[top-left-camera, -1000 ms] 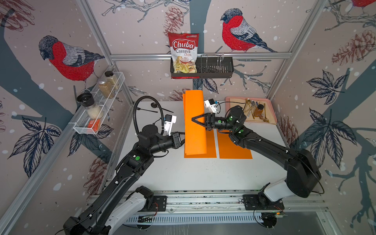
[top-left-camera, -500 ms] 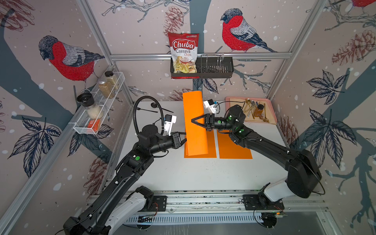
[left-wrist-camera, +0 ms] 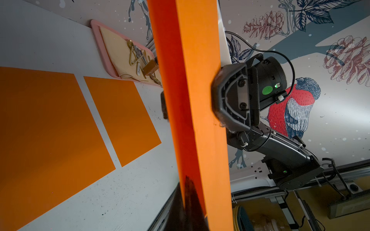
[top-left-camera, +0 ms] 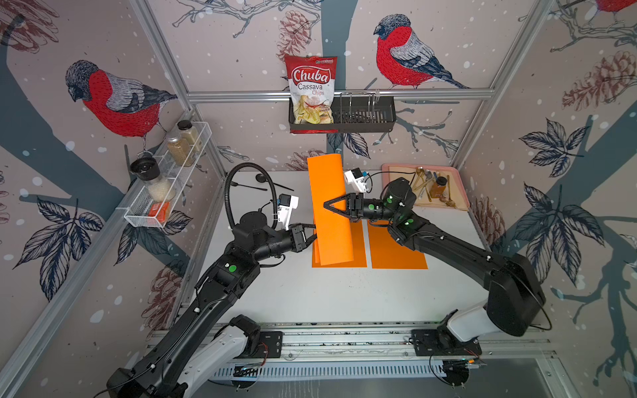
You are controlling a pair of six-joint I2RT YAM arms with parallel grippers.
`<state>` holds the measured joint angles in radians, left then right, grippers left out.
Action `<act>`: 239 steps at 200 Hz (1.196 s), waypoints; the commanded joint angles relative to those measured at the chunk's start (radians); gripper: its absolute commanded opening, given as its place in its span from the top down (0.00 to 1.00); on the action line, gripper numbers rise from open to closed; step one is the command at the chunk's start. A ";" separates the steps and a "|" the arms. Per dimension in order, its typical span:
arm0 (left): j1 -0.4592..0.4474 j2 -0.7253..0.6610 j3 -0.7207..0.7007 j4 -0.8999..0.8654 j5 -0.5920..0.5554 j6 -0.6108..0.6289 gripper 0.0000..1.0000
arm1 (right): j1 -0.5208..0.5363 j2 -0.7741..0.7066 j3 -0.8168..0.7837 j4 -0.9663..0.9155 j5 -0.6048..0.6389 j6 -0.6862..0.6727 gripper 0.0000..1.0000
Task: Fold the rectangular paper in half along the long edge
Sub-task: Fold the paper.
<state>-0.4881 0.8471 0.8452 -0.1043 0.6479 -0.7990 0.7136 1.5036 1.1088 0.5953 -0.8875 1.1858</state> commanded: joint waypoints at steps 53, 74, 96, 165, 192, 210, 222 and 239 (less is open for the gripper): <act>-0.003 -0.005 -0.003 0.045 0.007 -0.002 1.00 | 0.014 0.001 -0.007 0.082 0.030 0.030 0.63; -0.002 -0.008 -0.004 0.043 0.006 -0.002 1.00 | 0.012 0.000 -0.010 0.084 0.032 0.032 0.64; -0.002 -0.009 -0.004 0.043 0.004 -0.002 1.00 | 0.012 0.000 -0.010 0.082 0.033 0.032 0.64; -0.002 -0.009 -0.002 0.036 0.005 0.001 1.00 | -0.006 -0.015 -0.015 0.063 0.030 0.023 0.63; -0.002 -0.008 -0.001 0.041 0.007 0.001 1.00 | -0.005 -0.013 -0.011 0.061 0.030 0.023 0.63; -0.001 -0.007 0.002 0.041 0.006 0.001 1.00 | -0.004 -0.013 -0.010 0.063 0.030 0.023 0.63; -0.001 -0.008 0.000 0.041 0.006 0.000 1.00 | -0.004 -0.010 -0.006 0.064 0.028 0.023 0.64; -0.002 -0.008 -0.002 0.040 0.006 0.001 1.00 | 0.000 -0.007 -0.003 0.058 0.024 0.019 0.64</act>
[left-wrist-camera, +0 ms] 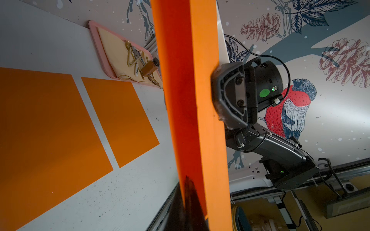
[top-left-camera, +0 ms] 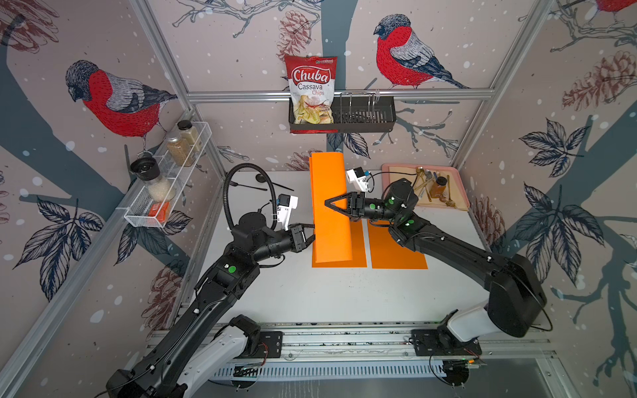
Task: Fold the rectangular paper in half along the long edge
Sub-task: Fold the paper.
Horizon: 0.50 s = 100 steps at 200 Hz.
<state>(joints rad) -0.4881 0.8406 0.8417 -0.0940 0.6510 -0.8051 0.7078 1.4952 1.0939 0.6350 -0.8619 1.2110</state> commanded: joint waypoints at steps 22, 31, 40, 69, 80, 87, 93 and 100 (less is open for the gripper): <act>-0.001 0.000 0.003 0.028 0.003 0.008 1.00 | 0.006 0.002 0.015 0.008 -0.006 -0.013 0.64; -0.001 0.002 0.003 0.030 0.004 0.009 1.00 | 0.007 0.001 0.013 0.008 -0.005 -0.014 0.64; -0.001 0.002 0.005 0.030 0.003 0.009 1.00 | 0.006 -0.001 0.013 0.005 -0.005 -0.016 0.65; -0.002 0.002 0.005 0.034 0.004 0.007 1.00 | 0.005 -0.004 0.015 0.005 -0.002 -0.016 0.65; -0.001 0.003 0.005 0.034 0.003 0.007 1.00 | 0.005 -0.006 0.015 0.004 0.000 -0.016 0.65; 0.000 0.003 0.003 0.034 0.003 0.005 1.00 | 0.004 -0.005 0.015 0.003 0.000 -0.016 0.65; -0.002 0.002 0.001 0.034 0.004 0.006 1.00 | 0.005 -0.005 0.015 0.005 0.001 -0.016 0.66; -0.002 0.003 0.002 0.034 0.004 0.006 1.00 | 0.007 -0.005 0.014 0.007 0.001 -0.015 0.66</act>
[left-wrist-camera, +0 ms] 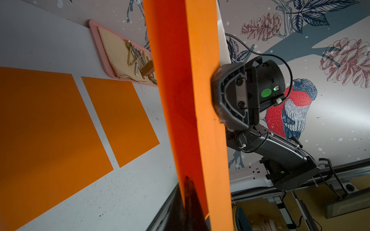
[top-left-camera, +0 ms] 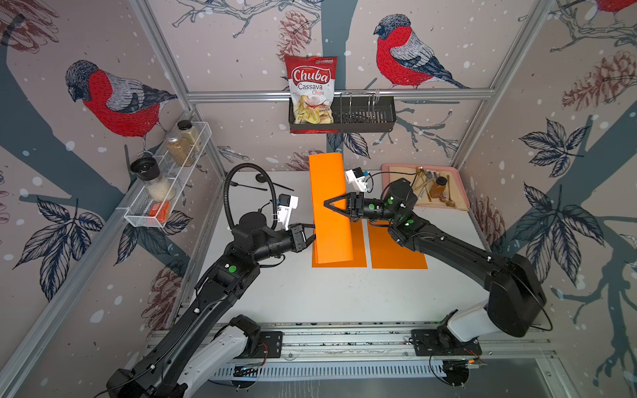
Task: Fold the rectangular paper in half along the long edge
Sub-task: Fold the paper.
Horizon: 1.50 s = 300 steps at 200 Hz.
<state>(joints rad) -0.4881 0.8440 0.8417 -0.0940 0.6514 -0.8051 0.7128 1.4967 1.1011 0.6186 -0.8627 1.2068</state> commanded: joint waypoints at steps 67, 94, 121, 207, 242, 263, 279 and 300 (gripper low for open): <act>0.000 -0.001 0.008 0.022 0.000 0.012 0.83 | 0.000 -0.009 0.003 0.036 -0.003 -0.006 0.68; -0.001 -0.001 0.014 0.014 -0.002 0.014 0.78 | -0.003 -0.019 -0.008 0.066 -0.022 0.002 0.68; -0.002 0.000 0.023 0.010 -0.002 0.020 0.77 | -0.018 -0.029 -0.031 0.107 -0.037 0.027 0.68; -0.001 0.021 0.049 0.005 -0.008 0.029 0.75 | -0.023 -0.052 -0.046 0.146 -0.096 0.044 0.68; -0.002 0.030 0.057 0.011 -0.001 0.031 0.79 | -0.020 -0.056 -0.051 0.127 -0.086 0.027 0.68; -0.001 0.032 0.054 0.013 0.003 0.032 0.88 | -0.019 -0.057 -0.052 0.119 -0.067 0.021 0.68; -0.002 0.032 0.052 0.011 0.005 0.032 0.95 | -0.017 -0.054 -0.052 0.112 -0.055 0.013 0.68; -0.001 0.028 0.049 0.006 0.003 0.034 0.99 | -0.012 -0.054 -0.044 0.082 -0.043 -0.010 0.68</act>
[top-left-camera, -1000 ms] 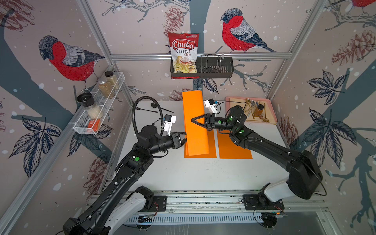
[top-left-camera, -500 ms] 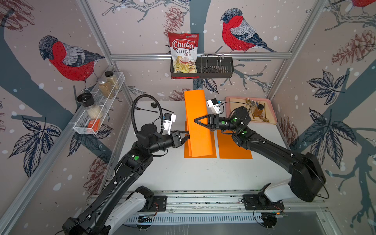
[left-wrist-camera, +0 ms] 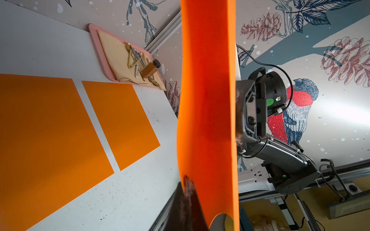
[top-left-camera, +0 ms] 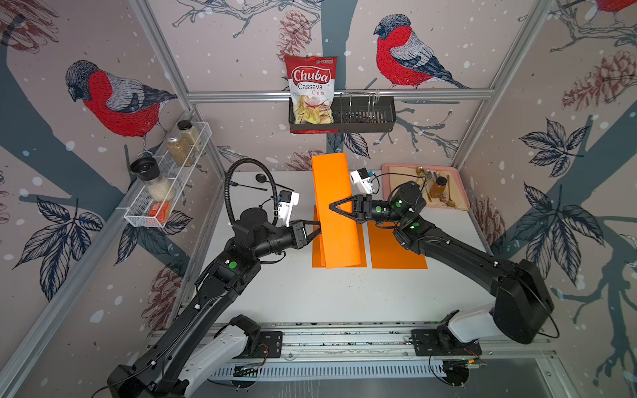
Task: Fold the rectangular paper in half along the long edge
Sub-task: Fold the paper.
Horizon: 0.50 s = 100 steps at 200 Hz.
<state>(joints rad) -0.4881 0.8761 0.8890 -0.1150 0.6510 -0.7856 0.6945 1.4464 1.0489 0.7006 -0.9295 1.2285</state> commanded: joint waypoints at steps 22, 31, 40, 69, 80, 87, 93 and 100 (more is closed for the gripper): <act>-0.002 -0.009 0.001 0.020 -0.001 0.016 1.00 | 0.009 -0.004 0.015 -0.024 0.032 -0.047 0.68; -0.001 -0.009 -0.002 0.021 -0.001 0.015 1.00 | 0.010 -0.005 0.017 -0.035 0.036 -0.054 0.68; -0.002 -0.011 -0.004 0.021 0.000 0.016 1.00 | 0.010 -0.006 0.018 -0.047 0.042 -0.062 0.68; -0.001 -0.010 -0.004 0.024 0.000 0.013 1.00 | 0.007 -0.013 0.018 -0.063 0.047 -0.075 0.68; -0.001 -0.009 -0.004 0.023 0.000 0.013 1.00 | 0.008 -0.013 0.021 -0.069 0.046 -0.078 0.69; 0.000 -0.009 -0.003 0.023 0.001 0.013 1.00 | 0.008 -0.014 0.021 -0.071 0.046 -0.081 0.70; -0.001 -0.008 -0.003 0.023 0.002 0.013 1.00 | 0.006 -0.015 0.023 -0.074 0.046 -0.084 0.70; -0.001 -0.008 -0.002 0.023 0.002 0.013 1.00 | 0.007 -0.016 0.024 -0.080 0.046 -0.087 0.70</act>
<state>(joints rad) -0.4881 0.8680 0.8860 -0.1158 0.6510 -0.7853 0.7017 1.4399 1.0615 0.6243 -0.8906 1.1732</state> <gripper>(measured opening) 0.048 0.297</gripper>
